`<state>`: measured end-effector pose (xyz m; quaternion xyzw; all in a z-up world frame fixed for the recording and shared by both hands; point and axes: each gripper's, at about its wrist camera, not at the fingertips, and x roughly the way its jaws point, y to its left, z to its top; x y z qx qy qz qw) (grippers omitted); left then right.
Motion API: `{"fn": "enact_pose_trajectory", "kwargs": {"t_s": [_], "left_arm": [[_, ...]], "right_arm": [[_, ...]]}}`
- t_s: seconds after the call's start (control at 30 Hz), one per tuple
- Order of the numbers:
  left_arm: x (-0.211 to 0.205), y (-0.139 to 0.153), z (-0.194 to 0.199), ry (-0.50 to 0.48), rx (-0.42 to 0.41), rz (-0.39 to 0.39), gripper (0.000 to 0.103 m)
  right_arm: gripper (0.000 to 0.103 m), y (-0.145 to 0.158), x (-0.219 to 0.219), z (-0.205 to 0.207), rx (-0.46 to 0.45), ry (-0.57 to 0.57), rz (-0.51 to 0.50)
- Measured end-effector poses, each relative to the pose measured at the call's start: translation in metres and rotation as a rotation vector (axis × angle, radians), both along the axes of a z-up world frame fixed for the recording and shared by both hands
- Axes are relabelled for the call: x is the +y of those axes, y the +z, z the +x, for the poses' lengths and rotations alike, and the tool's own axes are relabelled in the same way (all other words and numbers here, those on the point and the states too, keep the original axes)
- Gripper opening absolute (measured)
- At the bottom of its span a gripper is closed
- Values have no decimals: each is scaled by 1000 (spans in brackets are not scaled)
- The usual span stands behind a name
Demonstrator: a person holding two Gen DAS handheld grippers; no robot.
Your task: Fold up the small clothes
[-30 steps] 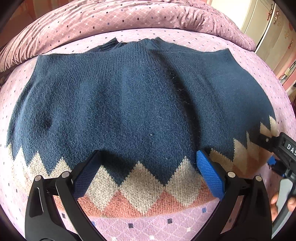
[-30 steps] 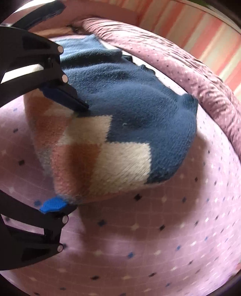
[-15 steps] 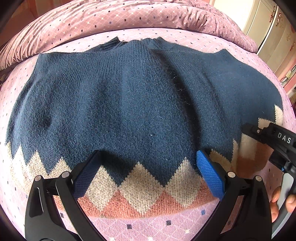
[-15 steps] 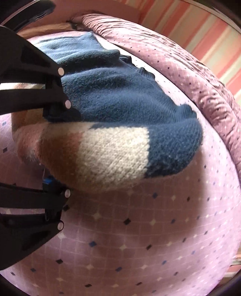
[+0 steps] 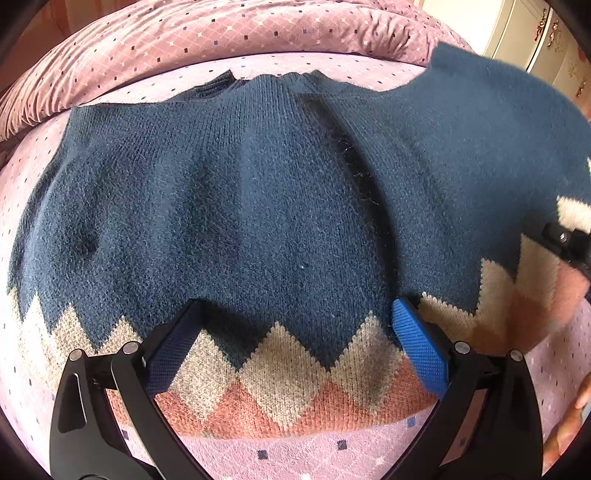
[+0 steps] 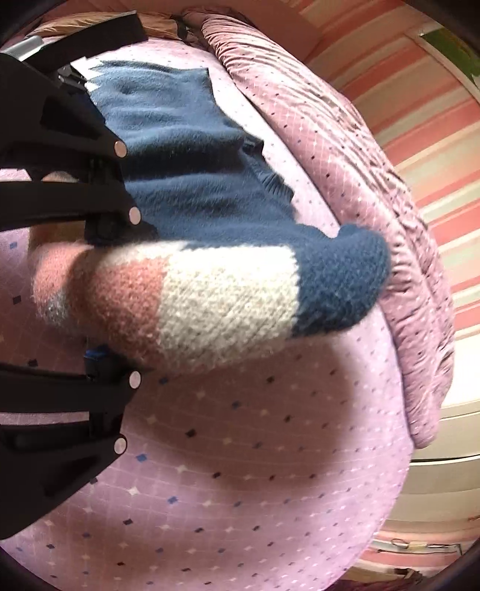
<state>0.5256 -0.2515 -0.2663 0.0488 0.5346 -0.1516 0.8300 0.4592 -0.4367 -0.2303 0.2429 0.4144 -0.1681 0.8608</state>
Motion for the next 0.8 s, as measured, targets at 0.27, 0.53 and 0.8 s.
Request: {"fn": "enact_pose_trajectory", "kwargs": {"t_s": [0.27, 0.53, 0.8], "left_arm": [[41, 31, -5, 14, -60, -29, 99], [139, 39, 14, 94, -80, 32, 99], [242, 43, 29, 208, -126, 62, 99]], "right_arm": [[36, 31, 27, 1, -17, 6, -141], [35, 60, 106, 20, -63, 46, -324], [34, 67, 198, 43, -115, 232, -376]]}}
